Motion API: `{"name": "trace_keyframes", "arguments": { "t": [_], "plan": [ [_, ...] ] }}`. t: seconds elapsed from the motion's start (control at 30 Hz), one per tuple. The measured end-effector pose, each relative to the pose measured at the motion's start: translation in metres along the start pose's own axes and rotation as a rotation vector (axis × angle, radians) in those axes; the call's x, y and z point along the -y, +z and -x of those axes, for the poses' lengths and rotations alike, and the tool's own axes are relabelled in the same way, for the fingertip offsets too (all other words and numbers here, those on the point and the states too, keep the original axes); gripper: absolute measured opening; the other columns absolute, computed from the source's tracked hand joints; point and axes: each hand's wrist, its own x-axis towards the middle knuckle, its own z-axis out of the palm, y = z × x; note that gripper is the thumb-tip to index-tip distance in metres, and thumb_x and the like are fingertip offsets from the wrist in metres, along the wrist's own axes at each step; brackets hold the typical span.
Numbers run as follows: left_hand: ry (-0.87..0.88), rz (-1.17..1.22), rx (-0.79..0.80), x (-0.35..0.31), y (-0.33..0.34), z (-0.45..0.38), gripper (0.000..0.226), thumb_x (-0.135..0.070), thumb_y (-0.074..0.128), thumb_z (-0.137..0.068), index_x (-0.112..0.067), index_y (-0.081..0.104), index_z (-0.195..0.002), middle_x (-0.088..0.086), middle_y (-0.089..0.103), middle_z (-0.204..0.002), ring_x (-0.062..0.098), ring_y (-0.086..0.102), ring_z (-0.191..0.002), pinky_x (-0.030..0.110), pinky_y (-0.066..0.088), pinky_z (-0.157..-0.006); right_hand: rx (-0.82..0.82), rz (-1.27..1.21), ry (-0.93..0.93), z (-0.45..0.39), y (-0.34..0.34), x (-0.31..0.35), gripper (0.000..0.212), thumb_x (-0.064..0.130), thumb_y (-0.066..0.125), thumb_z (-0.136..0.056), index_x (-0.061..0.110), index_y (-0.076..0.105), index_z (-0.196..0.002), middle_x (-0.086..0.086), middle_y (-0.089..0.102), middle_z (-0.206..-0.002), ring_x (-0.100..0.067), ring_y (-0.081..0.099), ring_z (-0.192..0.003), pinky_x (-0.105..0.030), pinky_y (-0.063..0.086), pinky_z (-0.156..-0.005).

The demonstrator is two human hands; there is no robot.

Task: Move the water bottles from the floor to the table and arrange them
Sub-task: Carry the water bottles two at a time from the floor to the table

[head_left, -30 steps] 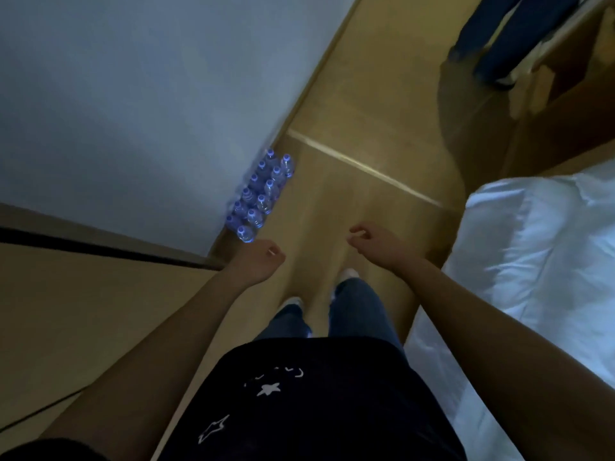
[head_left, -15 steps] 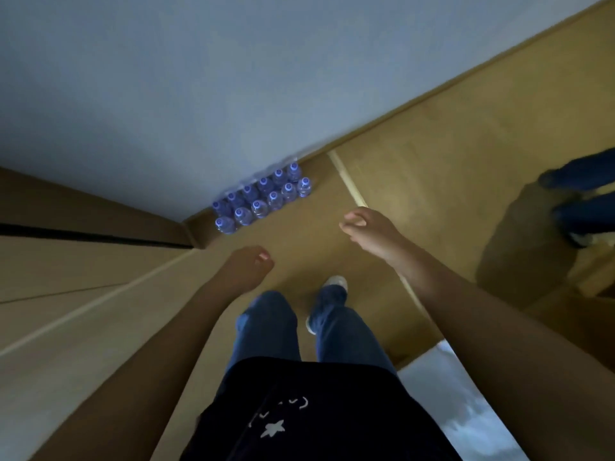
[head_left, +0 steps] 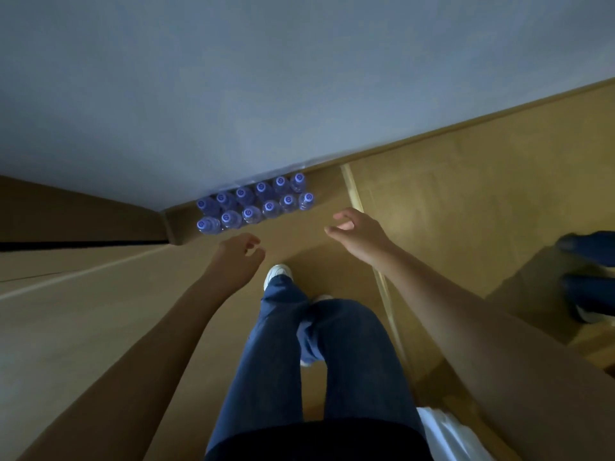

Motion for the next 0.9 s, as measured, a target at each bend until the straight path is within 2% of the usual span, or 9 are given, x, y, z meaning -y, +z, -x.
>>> {"name": "trace_keyframes", "arguments": {
  "t": [0.17, 0.27, 0.37, 0.57, 0.73, 0.77, 0.8, 0.87, 0.9],
  "plan": [
    [-0.028, 0.012, -0.004, 0.001, 0.028, -0.067, 0.031, -0.022, 0.059, -0.092, -0.007, 0.062, -0.119, 0.008, 0.063, -0.118, 0.021, 0.058, -0.108, 0.023, 0.035, -0.087, -0.006, 0.022, -0.016, -0.074, -0.002, -0.013, 0.046, 0.04, 0.062, -0.092, 0.019, 0.052, -0.132, -0.002, 0.06, -0.128, -0.013, 0.056, -0.098, -0.022, 0.042, -0.071],
    [-0.046, 0.01, -0.017, 0.011, 0.058, -0.109, 0.031, -0.023, 0.057, -0.093, -0.007, 0.061, -0.12, 0.008, 0.063, -0.118, 0.021, 0.058, -0.108, 0.024, 0.035, -0.086, 0.012, 0.036, -0.021, -0.124, 0.001, -0.033, 0.048, 0.039, 0.063, -0.091, 0.019, 0.051, -0.133, -0.002, 0.059, -0.13, -0.013, 0.056, -0.1, -0.023, 0.042, -0.076],
    [-0.05, 0.024, -0.072, 0.027, 0.099, -0.154, 0.03, -0.021, 0.058, -0.092, -0.006, 0.062, -0.118, 0.01, 0.063, -0.117, 0.024, 0.058, -0.107, 0.025, 0.036, -0.085, 0.043, 0.048, -0.044, -0.181, 0.011, -0.062, 0.05, 0.039, 0.064, -0.091, 0.02, 0.05, -0.135, -0.003, 0.057, -0.133, -0.015, 0.058, -0.105, -0.024, 0.043, -0.077],
    [-0.06, 0.037, -0.141, 0.07, 0.191, -0.244, 0.038, -0.024, 0.059, -0.093, -0.011, 0.055, -0.128, 0.008, 0.058, -0.126, 0.028, 0.056, -0.112, 0.031, 0.04, -0.088, 0.047, 0.013, -0.085, -0.302, 0.046, -0.133, 0.054, 0.033, 0.071, -0.086, 0.019, 0.05, -0.135, -0.005, 0.053, -0.136, -0.017, 0.061, -0.096, -0.026, 0.049, -0.068],
    [0.062, 0.064, -0.246, 0.108, 0.245, -0.325, 0.035, -0.016, 0.063, -0.089, -0.008, 0.056, -0.122, 0.01, 0.062, -0.114, 0.028, 0.058, -0.105, 0.029, 0.04, -0.081, 0.041, -0.005, -0.133, -0.399, 0.086, -0.183, 0.069, 0.028, 0.078, -0.08, 0.02, 0.046, -0.141, -0.007, 0.048, -0.144, -0.016, 0.053, -0.115, -0.034, 0.052, -0.083],
    [0.073, 0.07, -0.264, 0.115, 0.254, -0.342, 0.038, -0.017, 0.064, -0.088, -0.008, 0.055, -0.124, 0.011, 0.061, -0.116, 0.028, 0.057, -0.108, 0.031, 0.041, -0.084, 0.053, 0.003, -0.157, -0.416, 0.093, -0.19, 0.073, 0.027, 0.078, -0.079, 0.019, 0.043, -0.143, -0.006, 0.048, -0.144, -0.017, 0.051, -0.12, -0.033, 0.051, -0.087],
    [0.076, 0.077, -0.28, 0.121, 0.262, -0.358, 0.044, -0.018, 0.066, -0.087, -0.008, 0.052, -0.127, 0.012, 0.059, -0.12, 0.029, 0.056, -0.111, 0.034, 0.042, -0.088, 0.073, 0.016, -0.191, -0.431, 0.098, -0.195, 0.075, 0.025, 0.079, -0.079, 0.017, 0.042, -0.144, -0.002, 0.05, -0.14, -0.016, 0.051, -0.121, -0.026, 0.049, -0.089],
    [0.05, 0.08, -0.291, 0.132, 0.275, -0.385, 0.058, -0.021, 0.07, -0.085, -0.008, 0.046, -0.136, 0.013, 0.054, -0.13, 0.027, 0.051, -0.119, 0.032, 0.04, -0.093, 0.119, 0.036, -0.271, -0.455, 0.109, -0.204, 0.07, 0.019, 0.079, -0.079, 0.014, 0.044, -0.14, 0.014, 0.056, -0.114, -0.001, 0.054, -0.1, 0.0, 0.04, -0.074],
    [0.05, 0.077, -0.289, 0.137, 0.28, -0.395, 0.063, -0.021, 0.071, -0.084, -0.007, 0.043, -0.138, 0.013, 0.051, -0.134, 0.027, 0.05, -0.121, 0.03, 0.038, -0.092, 0.129, 0.05, -0.318, -0.466, 0.115, -0.207, 0.067, 0.018, 0.08, -0.078, 0.015, 0.046, -0.136, 0.022, 0.052, -0.103, 0.006, 0.052, -0.09, 0.004, 0.036, -0.068]
  ]
}}
